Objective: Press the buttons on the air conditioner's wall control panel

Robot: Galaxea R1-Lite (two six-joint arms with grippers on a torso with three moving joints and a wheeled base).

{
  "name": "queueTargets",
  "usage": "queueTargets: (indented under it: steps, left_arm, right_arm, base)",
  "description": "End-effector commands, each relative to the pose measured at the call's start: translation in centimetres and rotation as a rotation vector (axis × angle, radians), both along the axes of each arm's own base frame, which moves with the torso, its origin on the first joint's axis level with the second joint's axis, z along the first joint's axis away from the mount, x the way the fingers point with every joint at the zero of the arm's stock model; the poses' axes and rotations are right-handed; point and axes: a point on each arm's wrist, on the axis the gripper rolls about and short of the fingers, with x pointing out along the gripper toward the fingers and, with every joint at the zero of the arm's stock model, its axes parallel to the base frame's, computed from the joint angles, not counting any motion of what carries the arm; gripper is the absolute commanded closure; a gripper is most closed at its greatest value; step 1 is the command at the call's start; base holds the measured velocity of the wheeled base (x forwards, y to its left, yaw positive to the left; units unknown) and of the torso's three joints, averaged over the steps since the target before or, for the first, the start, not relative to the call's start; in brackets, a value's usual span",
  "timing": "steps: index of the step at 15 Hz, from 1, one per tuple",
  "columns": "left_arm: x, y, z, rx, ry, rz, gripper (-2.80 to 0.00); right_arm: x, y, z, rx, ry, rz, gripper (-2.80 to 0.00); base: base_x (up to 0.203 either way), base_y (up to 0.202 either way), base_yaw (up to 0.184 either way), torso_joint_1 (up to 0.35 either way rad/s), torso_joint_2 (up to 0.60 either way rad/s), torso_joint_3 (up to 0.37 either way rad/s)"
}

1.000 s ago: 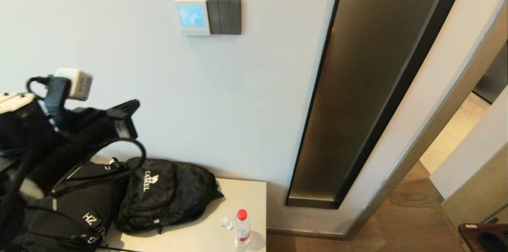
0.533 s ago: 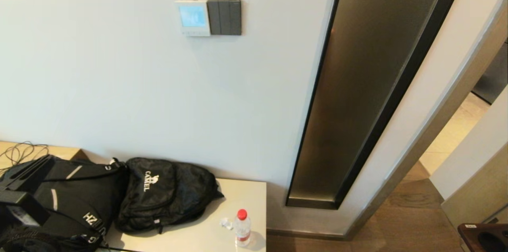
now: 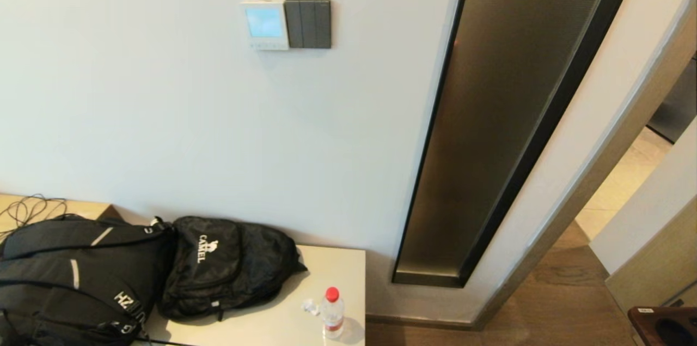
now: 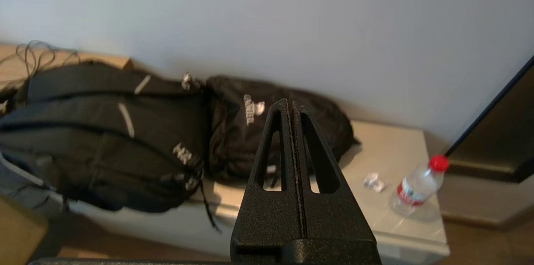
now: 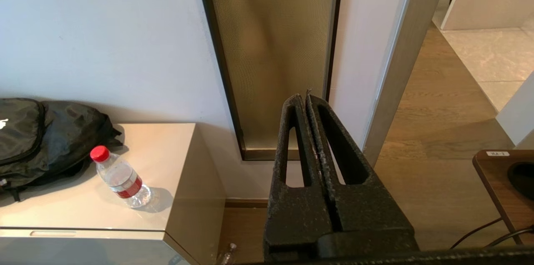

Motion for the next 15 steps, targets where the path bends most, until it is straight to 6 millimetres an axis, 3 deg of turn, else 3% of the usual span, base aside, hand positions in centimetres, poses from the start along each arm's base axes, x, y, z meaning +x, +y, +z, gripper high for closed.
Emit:
queueTargets:
  steps: [1, 6, 15]
  left_arm:
    - [-1.6, 0.0, -2.0, 0.005, -0.088, 0.008, 0.00]
    - [-1.9, -0.2, -3.7, 0.025, -0.045, -0.062, 0.00]
    - [-1.8, -0.2, -3.7, 0.007, -0.056, -0.065, 0.00]
  right_arm:
    - [0.0, 0.0, 0.0, 0.000, 0.000, 0.000, 0.00]
    - [0.0, 0.0, 0.0, 0.000, 0.000, 0.000, 0.00]
    - [0.0, 0.0, 0.0, 0.000, 0.000, 0.001, 0.00]
  base:
    - [0.000, 0.000, 0.000, 0.000, 0.00, 0.000]
    - [0.000, 0.000, 0.000, 0.000, 0.00, 0.000]
    - [0.000, 0.000, 0.000, 0.000, 0.00, 0.000]
